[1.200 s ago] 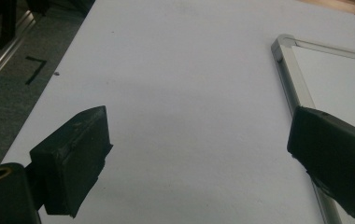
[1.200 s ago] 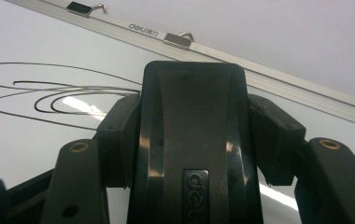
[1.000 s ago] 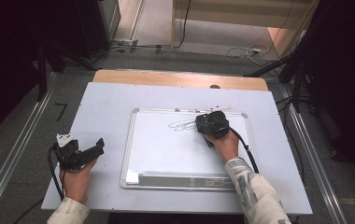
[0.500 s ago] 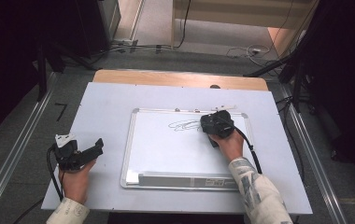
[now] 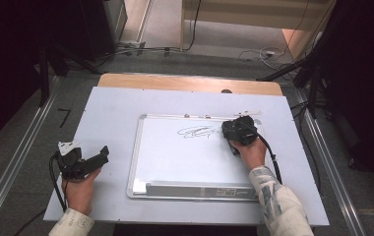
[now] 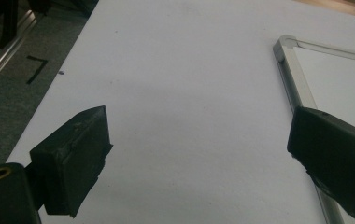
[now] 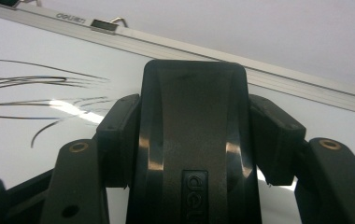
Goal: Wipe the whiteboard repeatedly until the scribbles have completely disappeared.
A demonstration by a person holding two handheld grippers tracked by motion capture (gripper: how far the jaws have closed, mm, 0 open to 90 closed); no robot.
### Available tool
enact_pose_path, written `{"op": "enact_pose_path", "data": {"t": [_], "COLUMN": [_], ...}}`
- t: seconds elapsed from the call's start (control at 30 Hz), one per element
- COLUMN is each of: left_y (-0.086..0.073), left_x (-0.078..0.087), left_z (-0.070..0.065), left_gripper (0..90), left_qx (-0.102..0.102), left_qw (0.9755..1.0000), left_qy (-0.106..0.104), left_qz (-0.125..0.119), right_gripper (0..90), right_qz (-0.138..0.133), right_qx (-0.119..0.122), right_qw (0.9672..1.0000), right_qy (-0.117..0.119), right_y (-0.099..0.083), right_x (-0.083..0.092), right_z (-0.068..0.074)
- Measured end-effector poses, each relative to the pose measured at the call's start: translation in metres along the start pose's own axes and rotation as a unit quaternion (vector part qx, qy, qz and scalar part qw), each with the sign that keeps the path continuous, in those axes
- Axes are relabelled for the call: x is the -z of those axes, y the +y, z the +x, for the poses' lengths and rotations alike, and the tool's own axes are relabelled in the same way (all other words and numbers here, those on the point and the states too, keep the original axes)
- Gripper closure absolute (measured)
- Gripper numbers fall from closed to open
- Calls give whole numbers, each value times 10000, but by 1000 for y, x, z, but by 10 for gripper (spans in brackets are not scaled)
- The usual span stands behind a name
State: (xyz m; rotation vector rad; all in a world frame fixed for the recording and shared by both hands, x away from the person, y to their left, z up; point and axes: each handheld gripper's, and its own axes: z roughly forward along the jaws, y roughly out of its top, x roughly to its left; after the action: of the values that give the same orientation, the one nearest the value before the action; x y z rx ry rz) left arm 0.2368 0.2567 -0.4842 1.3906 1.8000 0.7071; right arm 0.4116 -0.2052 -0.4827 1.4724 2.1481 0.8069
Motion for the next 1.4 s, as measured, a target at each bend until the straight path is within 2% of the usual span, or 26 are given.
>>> {"op": "enact_pose_path", "data": {"t": [0.17,0.7,1.4], "left_y": [0,0,1], "left_x": [-1,-1,-1], "left_z": [-2,-3,-3], "left_gripper": [63,63,63], "left_qx": [-23,-17,-23], "left_qw": [10000,10000,10000], "left_qy": [5,-16,-18], "left_qz": [8,-16,-19], "right_gripper": [384,385,385], "right_qz": [17,1,-6], "right_qx": [-72,122,305], "right_qw": [9999,9999,9995], "right_qy": [-78,25,123], "right_y": [0,9,15], "right_x": [0,-9,-15], "right_z": [3,35,64]}}
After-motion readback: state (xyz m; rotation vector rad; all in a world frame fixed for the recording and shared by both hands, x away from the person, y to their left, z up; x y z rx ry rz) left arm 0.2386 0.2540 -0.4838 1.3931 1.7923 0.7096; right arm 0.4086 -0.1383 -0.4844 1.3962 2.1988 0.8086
